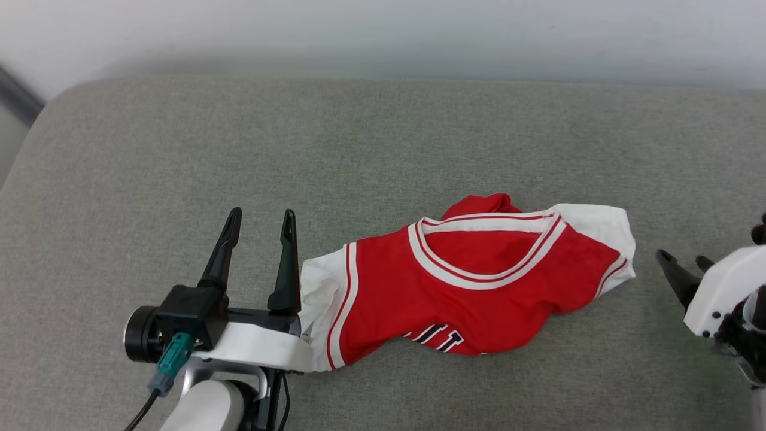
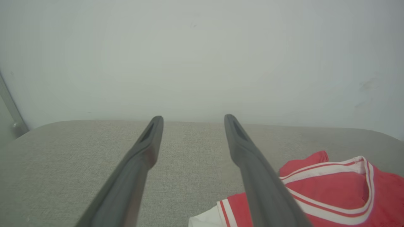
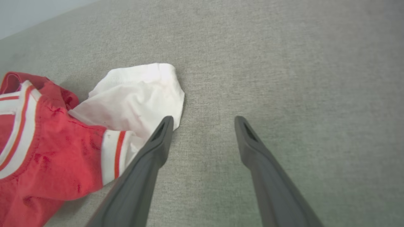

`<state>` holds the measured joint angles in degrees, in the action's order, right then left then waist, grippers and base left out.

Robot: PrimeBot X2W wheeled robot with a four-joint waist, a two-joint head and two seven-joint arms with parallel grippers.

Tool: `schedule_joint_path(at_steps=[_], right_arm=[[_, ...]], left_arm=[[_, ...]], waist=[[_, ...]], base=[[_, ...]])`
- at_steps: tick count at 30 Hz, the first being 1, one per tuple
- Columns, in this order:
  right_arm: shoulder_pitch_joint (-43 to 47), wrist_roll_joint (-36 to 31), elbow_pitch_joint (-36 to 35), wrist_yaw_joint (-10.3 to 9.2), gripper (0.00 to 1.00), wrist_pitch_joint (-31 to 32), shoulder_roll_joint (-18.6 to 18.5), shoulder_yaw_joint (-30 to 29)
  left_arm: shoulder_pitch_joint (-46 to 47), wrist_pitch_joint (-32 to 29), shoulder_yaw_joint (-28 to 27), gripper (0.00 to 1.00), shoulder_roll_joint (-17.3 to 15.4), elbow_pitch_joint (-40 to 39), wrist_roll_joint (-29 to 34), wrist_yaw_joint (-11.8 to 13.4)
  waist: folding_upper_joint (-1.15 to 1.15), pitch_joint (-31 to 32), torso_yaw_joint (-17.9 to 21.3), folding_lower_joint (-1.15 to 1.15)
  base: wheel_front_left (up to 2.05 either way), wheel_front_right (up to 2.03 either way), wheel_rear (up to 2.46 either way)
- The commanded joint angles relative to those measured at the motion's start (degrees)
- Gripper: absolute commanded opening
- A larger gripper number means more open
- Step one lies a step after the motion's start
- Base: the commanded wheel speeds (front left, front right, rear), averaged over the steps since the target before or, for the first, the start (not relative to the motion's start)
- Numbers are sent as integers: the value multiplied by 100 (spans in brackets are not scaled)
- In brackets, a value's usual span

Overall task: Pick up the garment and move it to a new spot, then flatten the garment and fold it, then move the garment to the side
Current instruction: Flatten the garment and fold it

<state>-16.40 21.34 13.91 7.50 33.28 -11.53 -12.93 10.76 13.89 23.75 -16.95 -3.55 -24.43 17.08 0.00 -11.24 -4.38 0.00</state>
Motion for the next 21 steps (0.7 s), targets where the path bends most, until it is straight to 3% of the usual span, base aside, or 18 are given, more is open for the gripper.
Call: schedule_joint_path(at_steps=[1, 6, 14, 15, 16, 21], right_arm=[[-201, 31, 99, -2, 100, 182, -88, 107], [-731, -52, 543, -2, 100, 775, -287, 448], [-868, 16, 1500, -2, 100, 1469, -213, 667], [-867, 24, 1551, -2, 44, 1495, -217, 700], [-876, 79, 1590, -2, 0, 1512, -207, 713], [-1063, 185, 1191, -2, 0, 1177, -435, 892]], left_arm=[[104, 39, -4, 100, 27, 34, 27, -40], [289, 94, 35, 100, 161, 159, 64, -136], [385, 121, -2, 100, 261, 353, 80, -225], [372, 124, -15, 100, 266, 369, 75, -233], [346, 126, -30, 100, 268, 395, 70, -233], [239, 131, -98, 100, 244, 466, 65, -212]], waist=[[0, -263, -212, 0], [0, -487, -369, 0], [0, -576, -483, 0], [0, -554, -474, 0], [0, -530, -464, 0], [0, -327, -332, 0]], base=[[0, 0, 0], [0, 0, 0], [0, 0, 0], [0, 0, 0], [0, 0, 0], [0, 0, 0]])
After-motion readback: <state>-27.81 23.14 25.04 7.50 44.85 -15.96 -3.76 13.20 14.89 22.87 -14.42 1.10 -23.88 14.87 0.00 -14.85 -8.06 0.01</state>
